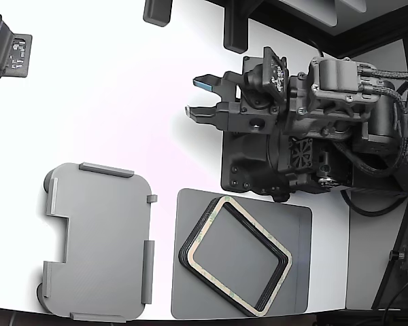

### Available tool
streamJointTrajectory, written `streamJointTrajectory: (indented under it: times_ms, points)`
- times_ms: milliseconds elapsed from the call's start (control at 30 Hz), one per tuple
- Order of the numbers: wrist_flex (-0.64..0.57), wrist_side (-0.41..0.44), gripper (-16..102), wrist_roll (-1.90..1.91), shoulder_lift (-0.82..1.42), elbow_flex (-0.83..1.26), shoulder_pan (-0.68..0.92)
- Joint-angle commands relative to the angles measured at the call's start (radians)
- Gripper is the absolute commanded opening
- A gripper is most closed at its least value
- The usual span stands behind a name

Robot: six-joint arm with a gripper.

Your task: Grab top frame and put it into gray box.

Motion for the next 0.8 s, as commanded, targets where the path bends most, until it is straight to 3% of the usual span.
streamJointTrajectory:
  times_ms: [0,433,533,600,633,700,767]
  points:
    - [-0.003,0.029,100,0.02,0.023,-0.029,-0.017]
    - [0.005,0.026,98,0.006,-0.009,-0.092,0.018]
    - [0.028,0.1,81,-0.028,-0.084,-0.195,0.13]
    - [0.086,0.095,89,-0.249,-0.158,-0.29,0.179]
    - [0.12,0.101,98,-0.333,-0.198,-0.342,0.204]
    - [0.189,0.158,95,-0.459,-0.276,-0.443,0.276]
    - [0.241,0.178,100,-0.617,-0.347,-0.531,0.321]
